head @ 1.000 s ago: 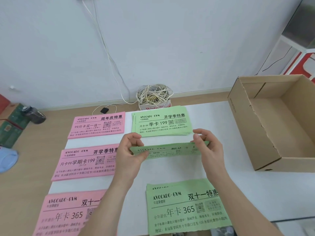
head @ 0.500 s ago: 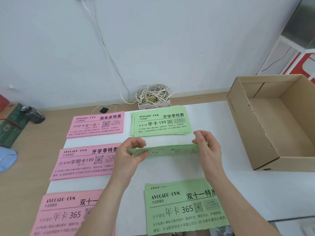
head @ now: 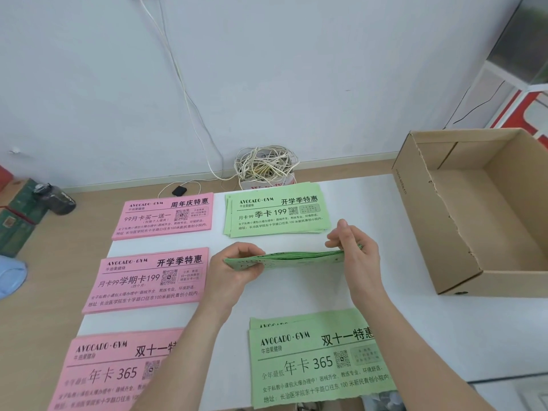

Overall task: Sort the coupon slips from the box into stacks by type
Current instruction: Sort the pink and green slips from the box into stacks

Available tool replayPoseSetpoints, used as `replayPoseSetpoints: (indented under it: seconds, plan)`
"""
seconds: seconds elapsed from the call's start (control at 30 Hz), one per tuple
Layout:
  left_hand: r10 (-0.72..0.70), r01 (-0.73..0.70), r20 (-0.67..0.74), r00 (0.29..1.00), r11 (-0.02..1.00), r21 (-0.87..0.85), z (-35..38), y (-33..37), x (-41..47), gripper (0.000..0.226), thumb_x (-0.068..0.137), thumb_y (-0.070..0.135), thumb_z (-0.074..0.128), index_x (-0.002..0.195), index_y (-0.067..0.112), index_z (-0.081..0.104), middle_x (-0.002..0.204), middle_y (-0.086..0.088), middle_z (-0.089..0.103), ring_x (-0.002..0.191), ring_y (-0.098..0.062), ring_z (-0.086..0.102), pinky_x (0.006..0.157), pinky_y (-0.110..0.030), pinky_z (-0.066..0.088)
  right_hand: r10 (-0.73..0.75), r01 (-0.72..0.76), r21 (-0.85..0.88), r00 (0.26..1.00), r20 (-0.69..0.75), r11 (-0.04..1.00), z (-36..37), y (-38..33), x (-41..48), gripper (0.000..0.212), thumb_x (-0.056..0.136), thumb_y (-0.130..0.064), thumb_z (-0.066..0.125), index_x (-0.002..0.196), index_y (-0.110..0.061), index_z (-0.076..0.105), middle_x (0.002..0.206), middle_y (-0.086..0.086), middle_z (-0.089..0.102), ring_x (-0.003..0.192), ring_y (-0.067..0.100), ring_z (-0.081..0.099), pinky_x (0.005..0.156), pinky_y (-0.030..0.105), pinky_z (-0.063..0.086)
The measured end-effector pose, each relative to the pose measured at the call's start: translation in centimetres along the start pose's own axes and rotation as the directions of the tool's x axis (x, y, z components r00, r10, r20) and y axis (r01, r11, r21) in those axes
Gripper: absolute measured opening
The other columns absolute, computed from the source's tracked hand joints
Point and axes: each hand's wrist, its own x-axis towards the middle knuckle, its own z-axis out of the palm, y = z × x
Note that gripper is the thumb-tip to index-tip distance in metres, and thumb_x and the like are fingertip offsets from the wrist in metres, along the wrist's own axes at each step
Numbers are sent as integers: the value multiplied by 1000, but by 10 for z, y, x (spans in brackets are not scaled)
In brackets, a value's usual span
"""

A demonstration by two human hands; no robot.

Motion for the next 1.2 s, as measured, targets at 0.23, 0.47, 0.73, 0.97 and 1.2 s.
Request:
replayPoseSetpoints:
  seconds: [0.23,0.47,0.73,0.97,1.2]
  plan:
    - [-62,62,20,998,998,-7,3,-7,-2,23,73,-11,73,77,10,65,74,0,69,73,-14,63,66,-21,50,19,-20,-30,999,-27,999,-5,-1,-3,50,94,-48,52,70,-4,59,65,0,51,55,4,43,60,28,30]
    - [-96,97,-43,994,995,21,1,-16,-3,22,74,-7,73,76,13,64,74,1,70,73,-14,62,68,-27,50,-13,52,-92,925,379,994,-34,4,2,39,71,-54,68,101,-29,61,97,-7,60,86,10,58,79,22,47]
    - [-69,70,-43,997,997,24,3,-7,-1,25,78,-11,67,78,13,60,70,11,66,70,-6,59,64,-18,46,-122,180,-238,963,240,954,-33,14,2,29,89,6,56,88,-22,64,81,-7,69,82,16,62,76,28,48]
    - [-97,104,-61,993,987,120,1,-17,-3,35,81,-10,63,79,25,59,77,4,67,79,-15,60,71,-30,47,-76,138,-310,976,204,941,-33,29,0,32,88,5,58,88,-26,63,83,-11,71,87,15,66,81,29,51]
    - [-115,132,-139,984,984,123,8,-22,-5,38,83,-11,58,90,26,57,87,5,70,88,-13,63,78,-29,49,-15,68,-499,994,110,864,-32,31,3,17,89,-9,62,98,-23,65,88,-4,72,85,23,62,72,27,47]
